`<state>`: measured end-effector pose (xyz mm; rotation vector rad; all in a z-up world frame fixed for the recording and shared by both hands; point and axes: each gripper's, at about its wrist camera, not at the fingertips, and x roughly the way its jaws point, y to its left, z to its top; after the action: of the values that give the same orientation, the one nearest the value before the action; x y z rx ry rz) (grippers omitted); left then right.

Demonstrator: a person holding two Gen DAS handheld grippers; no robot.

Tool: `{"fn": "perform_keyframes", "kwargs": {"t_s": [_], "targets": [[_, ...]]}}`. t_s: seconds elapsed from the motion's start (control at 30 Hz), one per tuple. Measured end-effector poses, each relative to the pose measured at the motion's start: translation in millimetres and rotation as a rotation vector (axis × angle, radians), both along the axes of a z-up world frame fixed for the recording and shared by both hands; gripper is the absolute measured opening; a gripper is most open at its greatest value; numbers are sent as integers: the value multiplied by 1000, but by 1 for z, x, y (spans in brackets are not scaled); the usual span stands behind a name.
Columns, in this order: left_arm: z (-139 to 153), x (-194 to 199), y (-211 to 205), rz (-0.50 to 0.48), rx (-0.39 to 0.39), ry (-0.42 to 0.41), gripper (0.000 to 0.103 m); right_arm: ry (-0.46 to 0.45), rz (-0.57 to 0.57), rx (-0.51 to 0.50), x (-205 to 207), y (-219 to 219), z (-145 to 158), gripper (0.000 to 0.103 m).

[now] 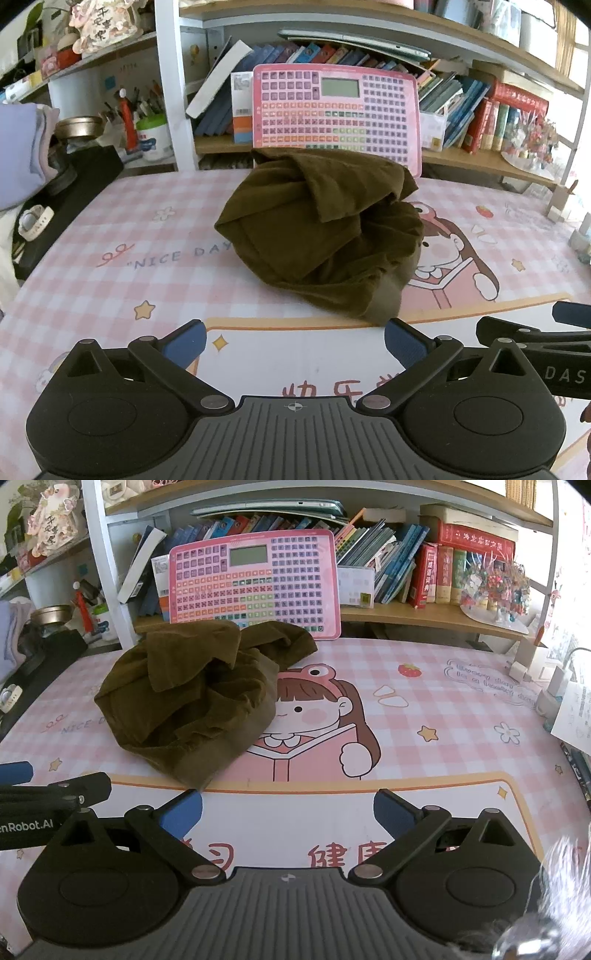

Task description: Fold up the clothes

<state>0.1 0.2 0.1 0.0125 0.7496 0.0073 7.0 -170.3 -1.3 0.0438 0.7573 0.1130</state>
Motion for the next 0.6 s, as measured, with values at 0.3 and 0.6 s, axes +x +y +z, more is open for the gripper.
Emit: {"fn": "perform_keyframes", "kwargs": {"t_s": [0.3,0.6], "targets": [[5,8,16,1,-3,-2,103,2,0,1,1,0,-1,100],[3,12,15,0,-11,12,103,9,-1,2,3,1,-2,100]]}}
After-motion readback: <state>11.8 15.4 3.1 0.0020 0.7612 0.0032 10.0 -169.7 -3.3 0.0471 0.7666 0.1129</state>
